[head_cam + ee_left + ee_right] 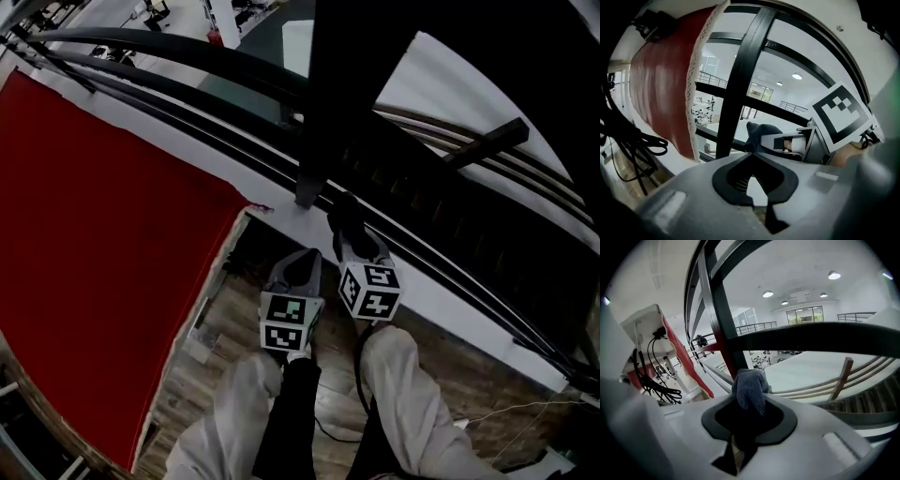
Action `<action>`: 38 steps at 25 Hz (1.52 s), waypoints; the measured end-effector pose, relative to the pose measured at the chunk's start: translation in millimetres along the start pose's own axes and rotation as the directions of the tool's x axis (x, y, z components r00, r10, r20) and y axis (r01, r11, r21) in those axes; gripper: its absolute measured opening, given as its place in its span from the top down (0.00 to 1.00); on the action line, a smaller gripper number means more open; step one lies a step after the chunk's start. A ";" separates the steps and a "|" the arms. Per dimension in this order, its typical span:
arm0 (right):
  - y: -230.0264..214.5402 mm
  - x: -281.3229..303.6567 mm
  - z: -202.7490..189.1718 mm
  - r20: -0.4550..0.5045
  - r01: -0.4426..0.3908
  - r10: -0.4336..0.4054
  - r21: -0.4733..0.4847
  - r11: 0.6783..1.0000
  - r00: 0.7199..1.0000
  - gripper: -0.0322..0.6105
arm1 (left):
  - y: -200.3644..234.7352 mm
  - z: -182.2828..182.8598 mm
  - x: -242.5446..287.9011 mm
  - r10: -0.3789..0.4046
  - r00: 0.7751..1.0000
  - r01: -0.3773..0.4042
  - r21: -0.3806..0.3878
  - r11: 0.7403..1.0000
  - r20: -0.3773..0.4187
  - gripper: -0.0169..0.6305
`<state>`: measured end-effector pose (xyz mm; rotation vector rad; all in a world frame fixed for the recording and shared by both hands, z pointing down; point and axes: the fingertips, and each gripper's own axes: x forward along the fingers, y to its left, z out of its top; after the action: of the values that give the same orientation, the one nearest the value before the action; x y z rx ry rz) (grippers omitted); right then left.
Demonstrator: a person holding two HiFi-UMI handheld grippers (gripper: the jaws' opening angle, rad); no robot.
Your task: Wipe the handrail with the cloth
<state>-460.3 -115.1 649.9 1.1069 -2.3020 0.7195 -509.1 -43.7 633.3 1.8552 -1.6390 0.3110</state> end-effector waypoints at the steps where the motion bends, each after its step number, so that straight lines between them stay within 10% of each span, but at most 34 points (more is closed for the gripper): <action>1: 1.0 9.3 -0.9 0.000 0.001 -0.001 -0.003 1.000 1.000 0.84 | 6.5 -1.5 5.0 0.000 1.000 0.000 -0.004 1.000 0.000 0.97; 24: -19.5 81.4 -26.9 -0.045 0.030 -0.031 -0.012 0.999 0.999 0.84 | 27.3 -35.3 33.8 -0.011 0.998 0.011 0.000 1.000 -0.054 0.97; 38: -104.1 23.4 -57.0 -0.044 0.094 -0.092 0.029 0.995 0.995 0.84 | -59.9 -64.7 53.5 -0.072 0.992 0.077 0.043 0.996 -0.099 0.97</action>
<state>-378.0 -147.3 732.6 1.1928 -2.1947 0.7383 -426.7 -46.9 695.2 1.9002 -1.5050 0.4037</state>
